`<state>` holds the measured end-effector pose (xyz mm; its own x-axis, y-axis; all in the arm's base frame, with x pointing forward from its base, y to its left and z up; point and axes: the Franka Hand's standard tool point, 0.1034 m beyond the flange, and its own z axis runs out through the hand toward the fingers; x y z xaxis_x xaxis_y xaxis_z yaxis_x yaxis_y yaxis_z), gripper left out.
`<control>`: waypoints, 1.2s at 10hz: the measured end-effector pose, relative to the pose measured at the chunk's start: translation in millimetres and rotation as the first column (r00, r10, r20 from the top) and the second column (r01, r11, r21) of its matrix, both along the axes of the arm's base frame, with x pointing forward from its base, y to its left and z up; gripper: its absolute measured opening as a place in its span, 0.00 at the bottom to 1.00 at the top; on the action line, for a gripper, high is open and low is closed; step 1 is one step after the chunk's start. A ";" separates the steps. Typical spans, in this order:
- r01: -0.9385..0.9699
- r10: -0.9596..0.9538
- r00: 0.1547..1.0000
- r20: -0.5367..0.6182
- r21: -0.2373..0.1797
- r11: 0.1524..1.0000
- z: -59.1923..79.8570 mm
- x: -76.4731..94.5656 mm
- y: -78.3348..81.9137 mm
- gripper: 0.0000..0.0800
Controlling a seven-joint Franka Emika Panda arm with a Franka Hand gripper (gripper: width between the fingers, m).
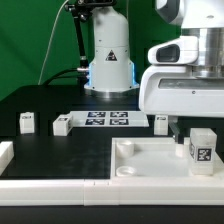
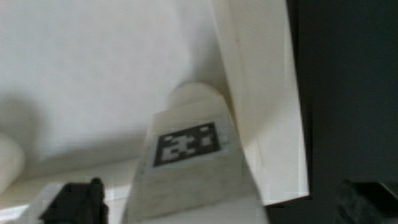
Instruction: Assemble one leg
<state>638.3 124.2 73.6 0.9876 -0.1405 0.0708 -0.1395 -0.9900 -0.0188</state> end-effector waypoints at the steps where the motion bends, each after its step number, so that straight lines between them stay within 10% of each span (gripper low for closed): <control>1: -0.114 0.114 0.993 0.000 -0.009 0.993 -0.8 -0.2 -3.3 0.81; 3: -0.162 0.162 0.987 0.000 -0.012 0.987 -0.8 -0.1 -3.9 0.81; 7: -0.162 0.162 0.987 0.000 -0.012 0.987 -0.9 -0.1 -3.9 0.36; 12: 0.060 -0.060 0.998 -0.003 0.006 0.998 -1.1 -0.9 -2.1 0.36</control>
Offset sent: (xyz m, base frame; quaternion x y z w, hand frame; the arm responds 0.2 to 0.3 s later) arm 0.0000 0.0000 0.0000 0.0000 0.0000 0.0000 1.0000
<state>637.4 122.1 72.5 0.9775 -0.2000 0.0665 -0.1988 -0.9797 -0.0244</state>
